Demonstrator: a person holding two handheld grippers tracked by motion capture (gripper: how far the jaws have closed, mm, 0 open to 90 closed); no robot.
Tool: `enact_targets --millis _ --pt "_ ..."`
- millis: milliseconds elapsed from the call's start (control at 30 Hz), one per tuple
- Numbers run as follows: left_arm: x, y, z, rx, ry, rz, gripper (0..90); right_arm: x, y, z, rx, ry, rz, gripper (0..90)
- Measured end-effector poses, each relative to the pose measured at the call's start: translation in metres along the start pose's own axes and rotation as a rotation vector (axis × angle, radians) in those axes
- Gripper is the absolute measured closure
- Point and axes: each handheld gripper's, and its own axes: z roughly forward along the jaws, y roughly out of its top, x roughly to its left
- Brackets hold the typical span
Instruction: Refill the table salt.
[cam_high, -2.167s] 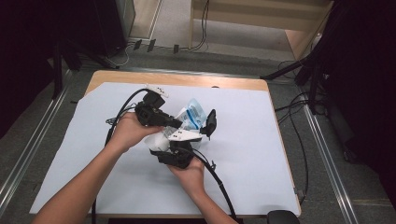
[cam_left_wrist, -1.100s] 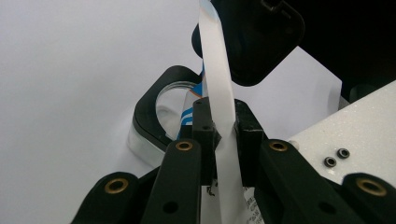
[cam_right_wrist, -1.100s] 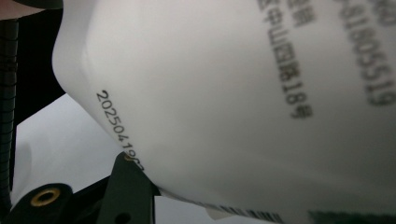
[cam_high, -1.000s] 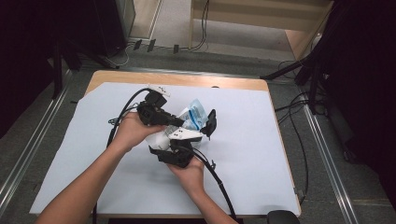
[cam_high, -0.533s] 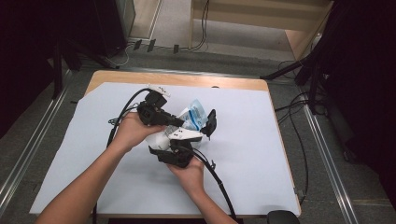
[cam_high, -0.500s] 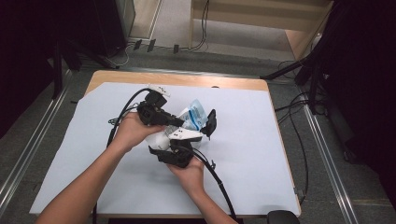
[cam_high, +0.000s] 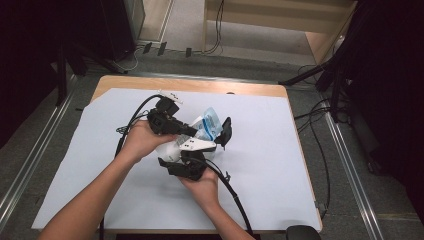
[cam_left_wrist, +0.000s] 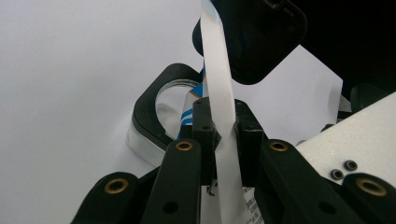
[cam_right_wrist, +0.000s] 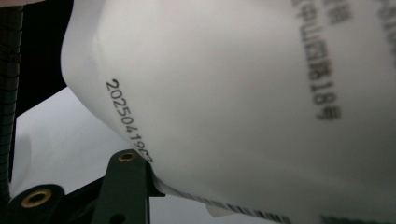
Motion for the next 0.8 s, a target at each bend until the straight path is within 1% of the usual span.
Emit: enact_targets --millis 33,67,567,800 --pt "0.0000 0.0000 0.0000 0.000 0.000 0.000 83.8 -0.0004 0.0001 0.0000 -0.002 0.002 0.005 54.3" --pt "-0.0001 -0.0001 0.0002 0.000 0.001 0.000 83.8 -0.0006 0.0001 0.0000 -0.003 0.001 0.009 57.3" --pt "-0.0002 0.0002 0.0010 -0.005 -0.001 0.000 83.7 -0.0018 0.0004 -0.0011 -0.002 -0.010 0.012 57.9" --pt "-0.0003 -0.0002 0.0007 -0.008 -0.001 -0.002 83.4 -0.0017 0.0006 -0.0012 -0.006 -0.006 0.023 58.4"
